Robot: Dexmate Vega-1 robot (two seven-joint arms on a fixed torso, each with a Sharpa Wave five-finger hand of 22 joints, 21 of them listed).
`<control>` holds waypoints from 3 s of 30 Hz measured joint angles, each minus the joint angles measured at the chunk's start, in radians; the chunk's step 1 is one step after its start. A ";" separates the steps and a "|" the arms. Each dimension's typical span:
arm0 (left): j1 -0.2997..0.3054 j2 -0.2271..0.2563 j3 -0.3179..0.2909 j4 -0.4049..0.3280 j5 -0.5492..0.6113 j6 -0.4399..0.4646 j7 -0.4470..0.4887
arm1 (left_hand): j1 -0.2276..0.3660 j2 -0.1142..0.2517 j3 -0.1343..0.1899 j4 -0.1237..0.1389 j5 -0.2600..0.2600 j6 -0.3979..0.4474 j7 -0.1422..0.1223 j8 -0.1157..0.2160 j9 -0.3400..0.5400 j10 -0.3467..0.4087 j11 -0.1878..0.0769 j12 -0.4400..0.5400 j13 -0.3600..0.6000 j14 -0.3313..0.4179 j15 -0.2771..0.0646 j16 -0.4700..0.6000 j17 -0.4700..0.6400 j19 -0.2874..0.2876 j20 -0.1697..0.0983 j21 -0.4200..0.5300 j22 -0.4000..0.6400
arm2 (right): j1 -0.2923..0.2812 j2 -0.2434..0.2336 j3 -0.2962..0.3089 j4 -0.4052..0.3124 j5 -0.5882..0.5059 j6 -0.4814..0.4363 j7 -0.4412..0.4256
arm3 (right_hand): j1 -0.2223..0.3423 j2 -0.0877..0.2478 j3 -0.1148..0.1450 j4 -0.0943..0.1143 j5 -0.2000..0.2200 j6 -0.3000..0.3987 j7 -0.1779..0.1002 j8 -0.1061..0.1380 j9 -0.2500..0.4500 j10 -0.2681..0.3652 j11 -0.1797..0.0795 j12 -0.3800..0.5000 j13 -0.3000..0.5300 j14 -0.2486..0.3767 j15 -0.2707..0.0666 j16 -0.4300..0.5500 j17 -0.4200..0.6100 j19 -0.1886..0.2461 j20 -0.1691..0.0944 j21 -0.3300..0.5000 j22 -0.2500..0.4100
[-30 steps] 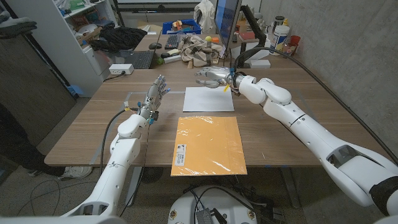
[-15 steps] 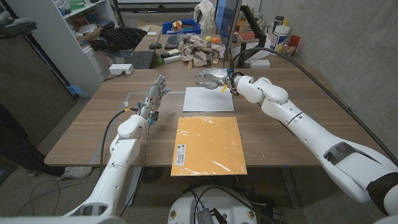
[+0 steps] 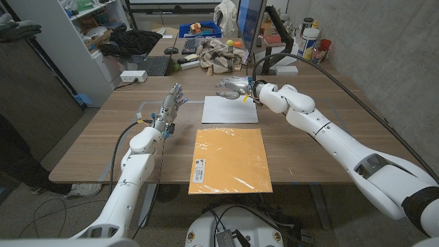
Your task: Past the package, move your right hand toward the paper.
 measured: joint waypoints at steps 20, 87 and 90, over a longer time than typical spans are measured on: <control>0.003 0.003 0.000 0.004 0.003 0.003 0.000 | 0.000 0.000 0.000 0.000 0.000 0.000 0.000 0.000 0.000 0.000 0.000 0.000 0.000 0.000 0.000 0.000 0.000 0.000 0.000 0.000 0.000 | 0.030 0.013 -0.032 0.037 -0.029 -0.006 0.021 | 0.000 0.000 0.000 0.000 0.000 -0.006 -0.005 0.000 0.000 0.000 0.000 0.000 0.000 -0.004 0.004 0.000 0.000 0.000 0.000 0.000 0.000; 0.011 0.022 0.004 0.006 0.009 -0.006 -0.017 | 0.000 0.000 -0.003 0.003 0.000 0.000 0.000 0.000 0.000 0.000 0.000 0.000 0.002 0.000 0.000 0.000 0.000 0.000 0.000 -0.004 0.000 | 0.158 0.098 -0.150 0.263 -0.058 -0.014 0.027 | 0.007 0.001 0.000 0.000 0.000 -0.011 -0.011 0.000 0.000 -0.005 -0.005 0.000 0.000 -0.004 0.004 0.000 0.000 0.005 0.005 -0.011 0.000; 0.013 0.022 0.004 0.002 0.010 -0.003 -0.016 | 0.000 0.000 -0.003 0.003 0.000 0.000 0.000 0.000 0.000 0.000 0.000 0.000 0.002 0.000 0.000 0.000 0.000 0.000 0.000 -0.004 0.000 | 0.160 0.099 -0.152 0.267 -0.058 -0.016 0.028 | 0.012 0.004 0.000 0.000 0.000 -0.011 -0.011 0.000 0.000 -0.005 -0.005 0.000 0.000 -0.004 0.004 0.000 0.000 0.007 0.007 -0.011 0.000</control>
